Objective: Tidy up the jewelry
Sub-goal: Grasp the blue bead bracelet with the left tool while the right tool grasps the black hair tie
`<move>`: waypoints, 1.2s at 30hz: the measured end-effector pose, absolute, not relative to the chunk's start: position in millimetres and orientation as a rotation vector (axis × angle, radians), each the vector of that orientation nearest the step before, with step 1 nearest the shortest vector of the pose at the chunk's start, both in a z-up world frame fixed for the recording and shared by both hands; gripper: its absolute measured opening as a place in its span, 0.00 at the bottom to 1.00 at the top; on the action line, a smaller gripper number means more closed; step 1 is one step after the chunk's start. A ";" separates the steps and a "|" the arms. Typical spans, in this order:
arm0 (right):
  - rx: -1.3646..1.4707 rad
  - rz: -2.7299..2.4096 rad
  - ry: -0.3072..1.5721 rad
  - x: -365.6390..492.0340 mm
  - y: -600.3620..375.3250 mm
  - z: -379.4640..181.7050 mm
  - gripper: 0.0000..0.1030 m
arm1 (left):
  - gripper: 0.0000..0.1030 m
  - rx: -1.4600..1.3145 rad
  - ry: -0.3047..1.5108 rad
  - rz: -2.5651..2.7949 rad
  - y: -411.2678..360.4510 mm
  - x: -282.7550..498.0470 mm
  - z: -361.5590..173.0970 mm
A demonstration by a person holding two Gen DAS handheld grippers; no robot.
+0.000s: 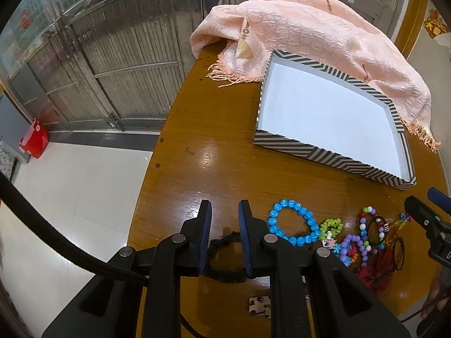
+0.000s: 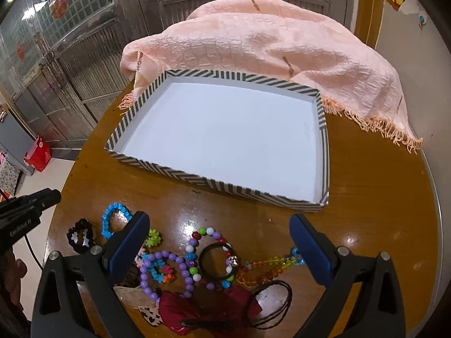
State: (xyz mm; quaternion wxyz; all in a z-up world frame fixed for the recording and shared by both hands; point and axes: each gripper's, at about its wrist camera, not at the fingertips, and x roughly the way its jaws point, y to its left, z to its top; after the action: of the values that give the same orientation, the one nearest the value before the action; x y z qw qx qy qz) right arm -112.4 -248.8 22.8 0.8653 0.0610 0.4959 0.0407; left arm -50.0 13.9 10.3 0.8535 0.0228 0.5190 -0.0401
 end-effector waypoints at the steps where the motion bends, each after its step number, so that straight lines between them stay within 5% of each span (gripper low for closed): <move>1: 0.129 0.083 1.041 -113.1 -249.5 22.2 0.98 | 0.10 0.049 1.093 -0.085 14.5 -49.6 9.7; 18: 0.105 0.109 1.056 -116.8 -253.3 13.8 0.97 | 0.14 -0.056 1.196 -0.236 32.4 -39.5 -0.9; 25: 0.120 0.055 1.061 -119.2 -288.2 9.7 0.77 | 0.21 -0.002 1.264 -0.345 -5.0 -30.3 -18.5; 32: 0.142 0.091 1.094 -126.7 -305.5 -0.3 0.69 | 0.21 0.091 1.312 -0.314 -23.0 -20.3 -40.7; 36: 0.109 0.186 1.126 -122.8 -284.1 -12.8 0.45 | 0.21 0.123 1.334 -0.306 -29.4 -15.0 -49.3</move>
State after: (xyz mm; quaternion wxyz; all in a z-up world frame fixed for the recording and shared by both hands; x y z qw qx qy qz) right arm -122.8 -284.1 -12.8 0.8402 0.0515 0.5327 0.0879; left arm -15.0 -29.4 -49.3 0.7731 0.0570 0.6157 -0.1413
